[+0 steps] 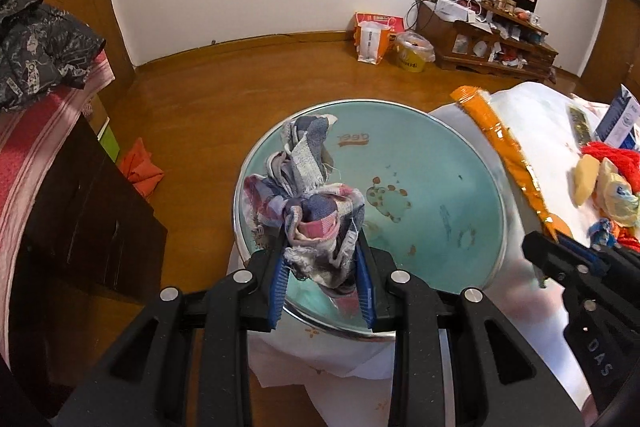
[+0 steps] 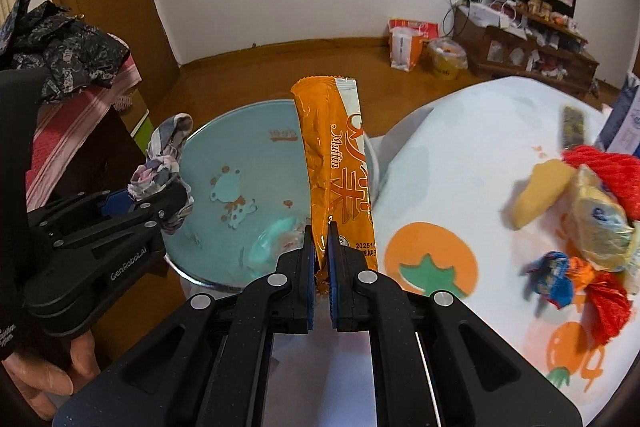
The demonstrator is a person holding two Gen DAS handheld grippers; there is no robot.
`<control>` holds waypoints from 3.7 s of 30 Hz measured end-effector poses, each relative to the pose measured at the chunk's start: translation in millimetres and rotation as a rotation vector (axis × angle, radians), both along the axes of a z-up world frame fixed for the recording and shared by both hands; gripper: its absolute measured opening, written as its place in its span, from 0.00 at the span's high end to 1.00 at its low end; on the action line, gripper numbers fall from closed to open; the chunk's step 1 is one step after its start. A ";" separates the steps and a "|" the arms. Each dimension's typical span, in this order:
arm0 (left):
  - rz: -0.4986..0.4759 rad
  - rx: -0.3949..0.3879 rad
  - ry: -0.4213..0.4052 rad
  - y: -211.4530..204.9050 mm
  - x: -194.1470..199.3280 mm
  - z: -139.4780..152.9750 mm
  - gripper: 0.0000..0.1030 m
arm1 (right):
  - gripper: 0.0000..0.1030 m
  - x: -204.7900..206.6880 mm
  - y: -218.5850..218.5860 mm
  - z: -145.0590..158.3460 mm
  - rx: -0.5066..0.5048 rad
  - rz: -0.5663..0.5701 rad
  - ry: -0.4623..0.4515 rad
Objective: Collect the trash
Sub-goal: 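Carry both items over the blue bin and open both tools to drop them, then move both open tools back toward the trash pile on the table, then grasp the yellow plastic bag with the right tool while the left tool grasps the red-blue wrapper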
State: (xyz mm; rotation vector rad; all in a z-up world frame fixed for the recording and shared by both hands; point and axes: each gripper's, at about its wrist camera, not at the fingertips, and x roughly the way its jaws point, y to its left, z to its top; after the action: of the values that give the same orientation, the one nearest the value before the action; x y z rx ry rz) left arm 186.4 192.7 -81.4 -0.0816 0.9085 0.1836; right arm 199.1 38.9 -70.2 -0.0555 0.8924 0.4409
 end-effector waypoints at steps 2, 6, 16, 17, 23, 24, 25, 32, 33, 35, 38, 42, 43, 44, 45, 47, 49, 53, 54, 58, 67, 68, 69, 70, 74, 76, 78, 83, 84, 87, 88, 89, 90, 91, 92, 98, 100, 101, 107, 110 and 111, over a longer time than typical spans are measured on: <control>0.000 0.005 0.008 -1.7 2.0 -2.5 0.72 | 0.94 6.7 2.4 -5.5 0.003 0.002 0.023; 0.005 0.011 0.017 1.9 7.5 -6.2 0.72 | 0.93 18.4 9.8 -15.0 0.013 0.025 0.066; 0.010 0.021 0.043 -5.5 13.7 -11.6 0.72 | 0.83 24.6 20.7 -26.4 0.000 0.071 0.078; 0.008 0.021 0.042 -5.7 14.2 -11.6 0.71 | 0.78 22.8 17.7 -24.4 0.010 0.068 0.073; 0.004 0.035 0.044 -7.7 16.2 -11.8 0.70 | 0.63 11.2 -2.2 -5.2 0.001 0.017 -0.021; 0.005 0.039 0.046 -8.2 16.6 -12.0 0.69 | 0.62 9.1 -8.8 -1.7 0.008 -0.002 -0.033; 0.007 0.043 0.049 -8.7 16.8 -12.7 0.68 | 0.61 7.8 -13.0 0.2 0.015 -0.014 -0.041; 0.017 0.101 0.043 -20.7 15.8 -10.4 0.43 | 0.34 -6.1 -45.5 7.6 0.032 -0.115 -0.102; 0.020 0.109 0.036 -21.9 13.8 -9.4 0.39 | 0.28 -8.5 -48.9 7.7 0.027 -0.129 -0.113; 0.024 0.128 0.021 -25.1 10.3 -4.8 0.33 | 0.16 -13.4 -55.6 8.7 0.023 -0.150 -0.137; 0.030 0.150 -0.001 -30.9 3.8 2.6 0.22 | 0.10 -18.8 -62.9 13.0 0.020 -0.170 -0.172; 0.025 0.153 -0.018 -39.6 -2.2 11.7 0.12 | 0.10 -23.1 -74.1 17.8 0.017 -0.188 -0.176; 0.022 0.156 -0.026 -41.4 -4.2 13.3 0.12 | 0.10 -25.3 -79.9 19.1 0.013 -0.200 -0.174; 0.020 0.160 -0.032 -44.0 -5.8 15.2 0.10 | 0.10 -26.3 -84.0 19.9 0.011 -0.209 -0.171; 0.019 0.165 -0.038 -48.1 -8.2 18.0 0.08 | 0.10 -27.2 -88.2 20.8 0.010 -0.219 -0.167; 0.020 0.170 -0.045 -54.8 -11.4 22.2 0.06 | 0.10 -31.3 -101.4 22.5 0.017 -0.243 -0.160; 0.009 0.169 -0.054 -63.9 -15.7 26.7 0.06 | 0.10 -35.1 -114.5 24.8 0.019 -0.274 -0.153; -0.023 0.154 -0.053 -82.0 -21.8 32.1 0.06 | 0.10 -45.1 -145.3 28.7 0.037 -0.331 -0.139; -0.034 0.148 -0.053 -87.5 -24.2 33.0 0.06 | 0.10 -48.2 -152.9 29.3 0.040 -0.348 -0.143; -0.089 0.116 -0.048 -111.4 -33.3 30.0 0.06 | 0.10 -55.5 -183.1 25.5 0.018 -0.417 -0.110; -0.223 0.142 -0.033 -173.2 -51.3 25.9 0.06 | 0.10 -72.3 -227.7 18.4 -0.008 -0.502 -0.088; -0.229 0.146 -0.032 -178.0 -53.3 26.0 0.06 | 0.10 -74.4 -231.8 18.5 -0.011 -0.510 -0.092; -0.238 0.146 -0.034 -183.6 -55.5 25.9 0.06 | 0.10 -76.1 -235.0 19.1 -0.010 -0.517 -0.094; -0.246 0.146 -0.035 -188.5 -57.0 26.0 0.06 | 0.10 -77.7 -239.7 19.1 -0.006 -0.523 -0.094; -0.273 0.146 -0.029 -203.0 -58.9 24.6 0.06 | 0.11 -81.6 -257.3 17.6 0.011 -0.546 -0.085; -0.284 0.127 -0.018 -208.5 -60.4 22.1 0.06 | 0.11 -83.7 -264.3 16.1 0.014 -0.554 -0.083; -0.288 0.115 -0.011 -212.6 -61.1 20.4 0.06 | 0.17 -85.1 -272.4 14.1 0.017 -0.566 -0.080; -0.301 0.134 -0.010 -222.0 -60.3 17.0 0.06 | 0.18 -91.0 -300.4 6.3 0.008 -0.608 -0.059; -0.303 0.138 -0.009 -223.1 -59.3 16.4 0.06 | 0.18 -92.2 -305.6 5.5 0.007 -0.618 -0.057; -0.307 0.138 -0.002 -223.8 -56.9 12.5 0.06 | 0.28 -95.9 -328.4 3.5 0.017 -0.659 -0.048; -0.306 0.137 0.002 -224.0 -55.5 10.8 0.06 | 0.30 -96.0 -334.9 2.8 0.022 -0.671 -0.041; -0.306 0.134 0.007 -224.2 -53.9 9.2 0.06 | 0.32 -94.9 -340.0 2.0 0.033 -0.674 -0.031; -0.306 0.130 0.015 -224.4 -51.0 7.7 0.06 | 0.36 -93.7 -343.4 1.9 0.039 -0.674 -0.026; -0.308 0.128 0.016 -224.9 -49.1 7.2 0.06 | 0.39 -92.3 -345.8 2.6 0.040 -0.673 -0.028; -0.310 0.128 0.013 -225.4 -47.8 7.6 0.06 | 0.41 -90.1 -347.7 3.8 0.033 -0.675 -0.035; -0.340 0.151 -0.042 -233.0 -33.5 16.8 0.07 | 0.45 -62.4 -352.7 10.3 0.045 -0.656 -0.033; -0.358 0.155 -0.050 -239.3 -24.0 18.4 0.07 | 0.47 -49.0 -352.6 11.9 0.061 -0.649 -0.024; -0.368 0.157 -0.053 -242.9 -19.9 19.0 0.07 | 0.48 -41.4 -352.0 12.7 0.068 -0.644 -0.021; -0.443 0.201 -0.103 -269.5 5.8 18.7 0.07 | 0.52 -0.4 -351.3 4.0 0.081 -0.635 0.021; -0.493 0.187 -0.081 -284.5 22.4 8.7 0.07 | 0.59 12.7 -351.4 -6.7 0.109 -0.623 0.060; -0.502 0.183 -0.070 -287.0 26.1 5.2 0.08 | 0.63 15.5 -350.7 -9.8 0.114 -0.616 0.070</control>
State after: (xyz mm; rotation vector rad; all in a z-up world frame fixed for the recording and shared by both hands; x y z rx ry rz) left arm 212.5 -94.4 -76.1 0.3074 0.8125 -0.2031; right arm 214.6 -311.8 -80.0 0.3341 0.9015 -0.0833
